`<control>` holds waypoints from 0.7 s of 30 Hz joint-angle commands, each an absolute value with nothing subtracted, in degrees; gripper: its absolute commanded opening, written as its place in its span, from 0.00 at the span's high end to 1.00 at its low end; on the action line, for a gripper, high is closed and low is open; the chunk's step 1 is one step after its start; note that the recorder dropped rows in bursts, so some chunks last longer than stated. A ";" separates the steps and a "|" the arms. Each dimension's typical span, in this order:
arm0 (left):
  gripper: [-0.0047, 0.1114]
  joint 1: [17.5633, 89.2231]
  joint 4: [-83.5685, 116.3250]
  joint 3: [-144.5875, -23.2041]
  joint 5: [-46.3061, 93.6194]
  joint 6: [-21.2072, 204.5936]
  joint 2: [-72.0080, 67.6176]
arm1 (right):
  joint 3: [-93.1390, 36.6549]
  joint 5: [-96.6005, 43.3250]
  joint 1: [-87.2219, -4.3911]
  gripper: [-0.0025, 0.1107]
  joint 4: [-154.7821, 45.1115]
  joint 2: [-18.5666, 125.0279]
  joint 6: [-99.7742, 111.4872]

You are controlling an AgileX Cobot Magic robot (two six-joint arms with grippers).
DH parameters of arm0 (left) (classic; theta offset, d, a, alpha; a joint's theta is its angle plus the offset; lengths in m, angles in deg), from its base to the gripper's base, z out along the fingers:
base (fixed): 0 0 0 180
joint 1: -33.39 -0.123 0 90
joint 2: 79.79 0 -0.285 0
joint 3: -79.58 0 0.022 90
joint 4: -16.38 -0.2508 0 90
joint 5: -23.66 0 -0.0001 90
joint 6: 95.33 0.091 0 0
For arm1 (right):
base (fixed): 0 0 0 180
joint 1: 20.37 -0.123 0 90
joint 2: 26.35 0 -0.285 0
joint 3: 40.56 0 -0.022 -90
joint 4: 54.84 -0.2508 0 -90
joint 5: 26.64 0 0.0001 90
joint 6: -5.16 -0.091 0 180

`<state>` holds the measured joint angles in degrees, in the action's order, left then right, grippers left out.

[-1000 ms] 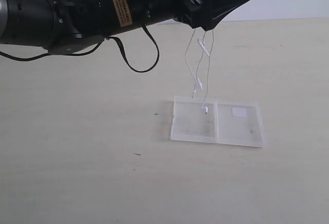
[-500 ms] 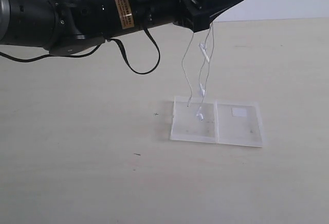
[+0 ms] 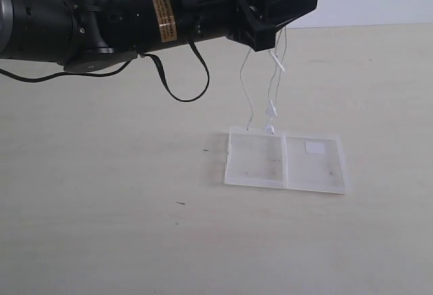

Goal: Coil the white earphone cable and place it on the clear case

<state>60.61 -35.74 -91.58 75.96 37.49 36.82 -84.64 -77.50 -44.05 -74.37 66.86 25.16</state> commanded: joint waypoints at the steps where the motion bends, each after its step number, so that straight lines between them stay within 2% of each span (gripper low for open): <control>1: 0.53 60.94 -36.30 -91.97 75.39 36.27 36.79 | -85.06 -77.46 -44.03 0.98 -74.44 66.86 25.41; 15: 0.54 60.94 -38.43 -91.97 72.18 36.27 36.79 | -85.06 -77.46 -44.03 0.98 -74.44 66.86 25.41; 18: 0.58 60.94 -38.43 -91.97 72.18 36.27 36.79 | -85.06 -77.46 -44.03 0.98 -74.44 66.86 25.41; 21: 0.67 60.94 -38.43 -91.97 72.18 36.27 36.79 | -85.06 -77.46 -44.03 0.98 -74.44 66.86 25.41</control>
<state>60.70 -38.76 -91.58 72.53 36.49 36.82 -84.64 -77.83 -44.05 -74.37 66.86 25.16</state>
